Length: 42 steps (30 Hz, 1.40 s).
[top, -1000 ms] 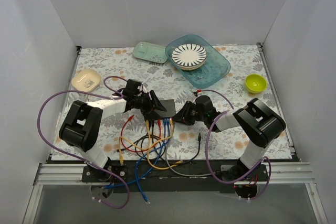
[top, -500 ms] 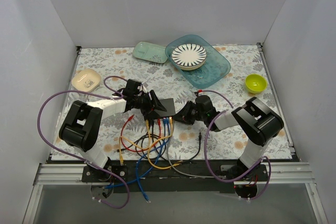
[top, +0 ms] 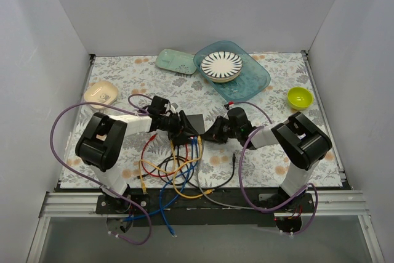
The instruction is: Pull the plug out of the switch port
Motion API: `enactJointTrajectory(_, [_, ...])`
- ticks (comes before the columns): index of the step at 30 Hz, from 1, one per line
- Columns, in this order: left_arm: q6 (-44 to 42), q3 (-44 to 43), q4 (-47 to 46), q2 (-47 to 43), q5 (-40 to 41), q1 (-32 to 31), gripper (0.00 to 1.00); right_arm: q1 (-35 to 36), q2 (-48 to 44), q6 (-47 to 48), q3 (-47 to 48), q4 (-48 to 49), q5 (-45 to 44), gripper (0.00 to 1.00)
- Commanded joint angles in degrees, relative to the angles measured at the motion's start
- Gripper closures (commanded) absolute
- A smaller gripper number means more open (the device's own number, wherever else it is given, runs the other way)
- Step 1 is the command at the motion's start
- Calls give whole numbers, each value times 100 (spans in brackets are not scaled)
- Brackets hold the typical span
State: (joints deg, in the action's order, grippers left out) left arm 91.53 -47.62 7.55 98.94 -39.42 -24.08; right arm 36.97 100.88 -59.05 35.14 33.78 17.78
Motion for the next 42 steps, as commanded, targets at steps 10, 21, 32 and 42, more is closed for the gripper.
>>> enactJointTrajectory(10, [454,-29,-439,557,593,52,46,126,28,1624,441,-1892,603,99])
enactJointTrajectory(21, [621,68,-553,434,812,52,47,144,-16,1300,-191,-1463,1333,99])
enactJointTrajectory(32, [569,130,-536,434,1024,35,47,144,-245,1097,-411,-1401,1351,99])
enactJointTrajectory(42, [146,-327,509,109,2156,-457,48,144,-25,1080,-68,-1488,1202,99])
